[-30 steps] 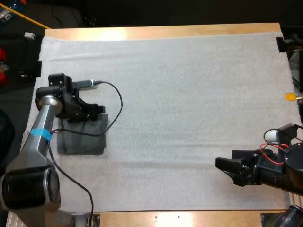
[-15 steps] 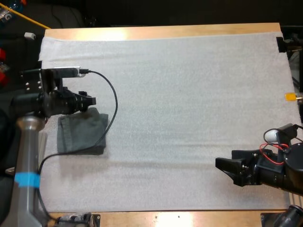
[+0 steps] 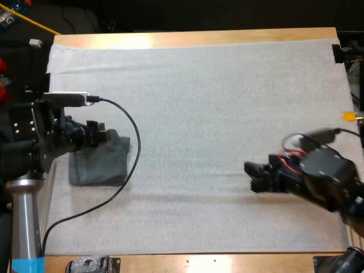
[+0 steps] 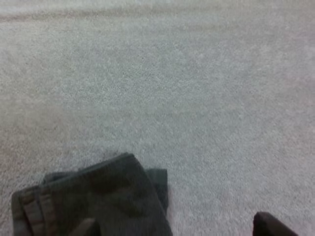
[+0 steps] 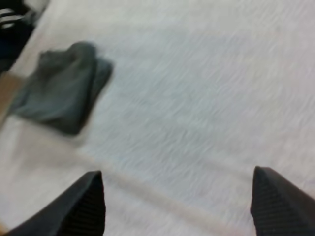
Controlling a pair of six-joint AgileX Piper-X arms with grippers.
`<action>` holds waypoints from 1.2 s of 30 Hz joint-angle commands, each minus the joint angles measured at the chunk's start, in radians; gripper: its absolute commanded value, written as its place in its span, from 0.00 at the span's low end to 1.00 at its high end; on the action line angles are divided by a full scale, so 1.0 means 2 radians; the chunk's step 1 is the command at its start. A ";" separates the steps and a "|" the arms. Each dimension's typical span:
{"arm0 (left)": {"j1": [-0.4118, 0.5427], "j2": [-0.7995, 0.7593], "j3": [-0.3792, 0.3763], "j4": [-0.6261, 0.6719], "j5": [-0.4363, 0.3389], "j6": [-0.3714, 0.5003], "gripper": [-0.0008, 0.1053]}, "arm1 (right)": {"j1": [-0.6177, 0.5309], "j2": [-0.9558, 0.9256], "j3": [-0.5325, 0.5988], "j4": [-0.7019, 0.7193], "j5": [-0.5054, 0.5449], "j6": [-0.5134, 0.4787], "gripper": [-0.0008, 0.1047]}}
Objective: Pick towel from pile, fold and stack
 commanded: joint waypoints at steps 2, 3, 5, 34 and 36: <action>-0.002 -0.012 -0.003 0.012 0.002 0.000 0.58 | -0.007 0.020 -0.002 -0.027 0.022 -0.009 0.59; -0.004 -0.016 -0.003 0.016 0.002 0.000 0.58 | -0.014 0.030 -0.002 -0.035 0.021 -0.009 0.59; -0.007 -0.021 -0.003 0.020 0.003 0.000 0.58 | -0.029 0.043 -0.002 -0.042 0.022 -0.011 0.59; -0.073 -0.073 -0.003 0.045 -0.002 0.028 0.58 | -0.408 -0.056 -0.002 0.083 0.029 -0.202 0.59; -0.073 -0.089 -0.003 0.045 -0.012 0.030 0.58 | -0.405 -0.073 -0.002 0.083 0.029 -0.203 0.59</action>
